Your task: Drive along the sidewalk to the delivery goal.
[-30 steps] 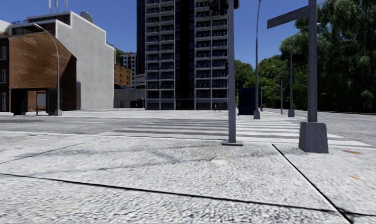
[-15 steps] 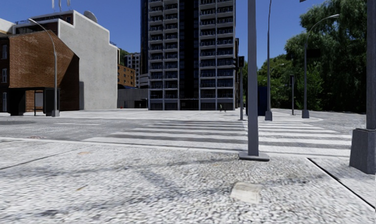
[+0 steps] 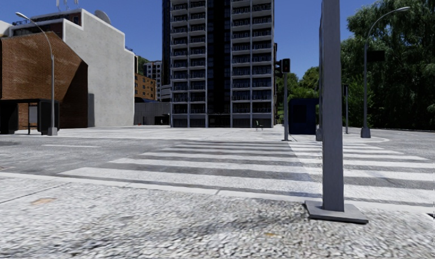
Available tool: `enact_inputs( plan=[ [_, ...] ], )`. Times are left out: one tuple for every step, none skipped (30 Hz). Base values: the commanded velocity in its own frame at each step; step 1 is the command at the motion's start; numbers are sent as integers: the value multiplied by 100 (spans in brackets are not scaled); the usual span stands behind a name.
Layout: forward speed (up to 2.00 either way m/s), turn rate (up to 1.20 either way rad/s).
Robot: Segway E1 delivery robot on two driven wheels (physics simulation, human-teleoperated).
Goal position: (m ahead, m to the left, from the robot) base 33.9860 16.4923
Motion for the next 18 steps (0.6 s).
enact_inputs(
  plan=[
    [200,0],
    [200,0],
    [200,0],
    [200,0],
    [200,0],
    [200,0],
    [200,0],
    [200,0],
    [200,0],
    [200,0],
    [200,0],
    [200,0],
    [200,0],
    [200,-1],
    [200,-8],
    [200,-13],
    [200,-18],
    [200,-20]
  ],
)
